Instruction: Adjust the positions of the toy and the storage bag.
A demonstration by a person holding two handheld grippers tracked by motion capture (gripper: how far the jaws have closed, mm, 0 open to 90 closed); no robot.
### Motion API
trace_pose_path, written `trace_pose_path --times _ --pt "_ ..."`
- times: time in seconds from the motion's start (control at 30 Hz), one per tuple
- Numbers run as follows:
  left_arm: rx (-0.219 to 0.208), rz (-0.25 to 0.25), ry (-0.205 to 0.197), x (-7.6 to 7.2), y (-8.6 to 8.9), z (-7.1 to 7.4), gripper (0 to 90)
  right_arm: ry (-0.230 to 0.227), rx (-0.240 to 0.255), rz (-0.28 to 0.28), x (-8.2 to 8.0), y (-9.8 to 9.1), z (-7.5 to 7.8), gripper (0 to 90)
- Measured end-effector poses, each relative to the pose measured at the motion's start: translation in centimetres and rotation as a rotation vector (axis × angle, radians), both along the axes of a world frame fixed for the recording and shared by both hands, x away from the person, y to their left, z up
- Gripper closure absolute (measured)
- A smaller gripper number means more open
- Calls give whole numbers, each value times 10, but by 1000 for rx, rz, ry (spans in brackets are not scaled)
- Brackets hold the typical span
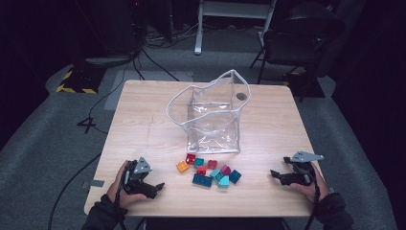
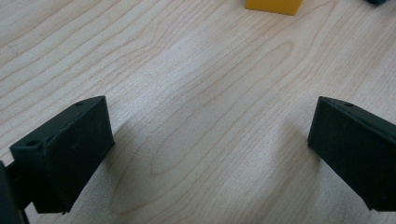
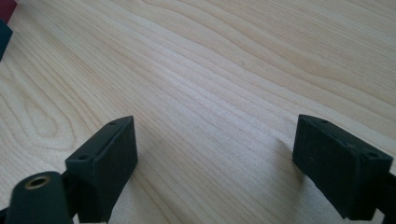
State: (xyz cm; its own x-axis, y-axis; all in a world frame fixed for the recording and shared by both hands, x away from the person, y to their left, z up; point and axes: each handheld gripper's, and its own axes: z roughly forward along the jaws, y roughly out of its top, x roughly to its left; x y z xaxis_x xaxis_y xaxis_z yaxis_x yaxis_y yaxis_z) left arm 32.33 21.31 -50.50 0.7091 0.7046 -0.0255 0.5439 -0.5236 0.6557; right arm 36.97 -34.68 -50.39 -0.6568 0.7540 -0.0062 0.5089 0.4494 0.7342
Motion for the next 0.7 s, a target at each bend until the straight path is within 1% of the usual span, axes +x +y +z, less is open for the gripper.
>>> trace_pose_path --times 0.17,0.27,0.3,0.47,0.5,0.53,0.57,0.63,0.67,0.7 --pt "0 0 0 0 0 0 3 -2 -1 -2 -1 2 2 187" --pt "1 0 1 0 0 0 3 -7 -5 6 -2 4 3 190" --pt "4 0 -2 0 0 0 5 -21 2 17 -3 7 5 192" --pt "2 4 0 0 0 0 6 -42 15 40 -7 14 11 196" --pt "2 5 0 -1 0 0 6 -46 17 50 -8 17 13 198" --pt "2 5 0 -1 0 0 6 -50 23 70 -9 24 15 203" --pt "4 4 -1 0 0 0 6 -50 23 70 -9 24 15 203" --pt "2 6 0 -1 0 0 6 -49 29 106 -11 35 16 204" --pt "2 6 0 -1 0 0 6 -49 29 106 -11 35 16 204" --pt "2 6 0 -1 0 0 6 -52 23 139 -13 46 17 206"
